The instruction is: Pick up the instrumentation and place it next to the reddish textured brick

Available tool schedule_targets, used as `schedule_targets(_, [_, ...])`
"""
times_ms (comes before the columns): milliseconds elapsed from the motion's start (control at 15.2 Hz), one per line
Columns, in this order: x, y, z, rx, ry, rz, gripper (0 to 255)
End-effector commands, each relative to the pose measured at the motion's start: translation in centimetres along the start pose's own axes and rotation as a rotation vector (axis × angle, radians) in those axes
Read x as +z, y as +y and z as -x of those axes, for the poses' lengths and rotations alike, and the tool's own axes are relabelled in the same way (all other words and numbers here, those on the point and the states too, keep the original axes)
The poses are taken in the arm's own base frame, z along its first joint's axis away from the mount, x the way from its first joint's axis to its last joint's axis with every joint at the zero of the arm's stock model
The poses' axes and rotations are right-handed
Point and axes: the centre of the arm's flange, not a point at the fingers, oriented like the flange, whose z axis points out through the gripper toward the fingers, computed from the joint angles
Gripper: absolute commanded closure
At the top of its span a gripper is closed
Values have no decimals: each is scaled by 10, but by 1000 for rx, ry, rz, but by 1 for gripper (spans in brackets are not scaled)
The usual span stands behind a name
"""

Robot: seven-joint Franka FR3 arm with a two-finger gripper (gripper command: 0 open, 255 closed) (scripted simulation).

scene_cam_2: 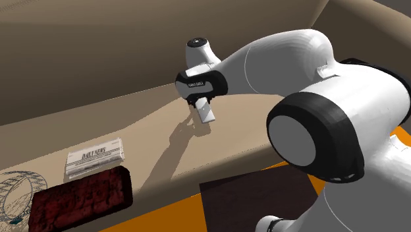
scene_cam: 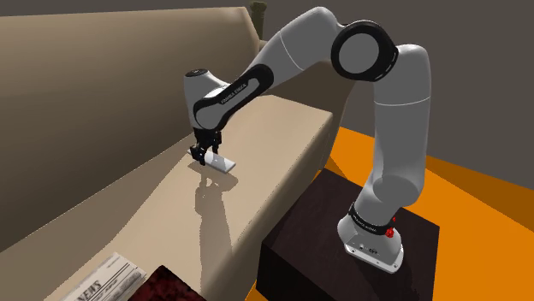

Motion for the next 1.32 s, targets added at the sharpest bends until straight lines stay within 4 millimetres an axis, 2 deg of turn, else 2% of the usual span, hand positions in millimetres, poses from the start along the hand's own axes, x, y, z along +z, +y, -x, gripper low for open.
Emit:
schedule_targets(0, [-11,0,-1,0,0,0,255])
schedule_targets(1254, [-111,2,1,0,0,0,255])
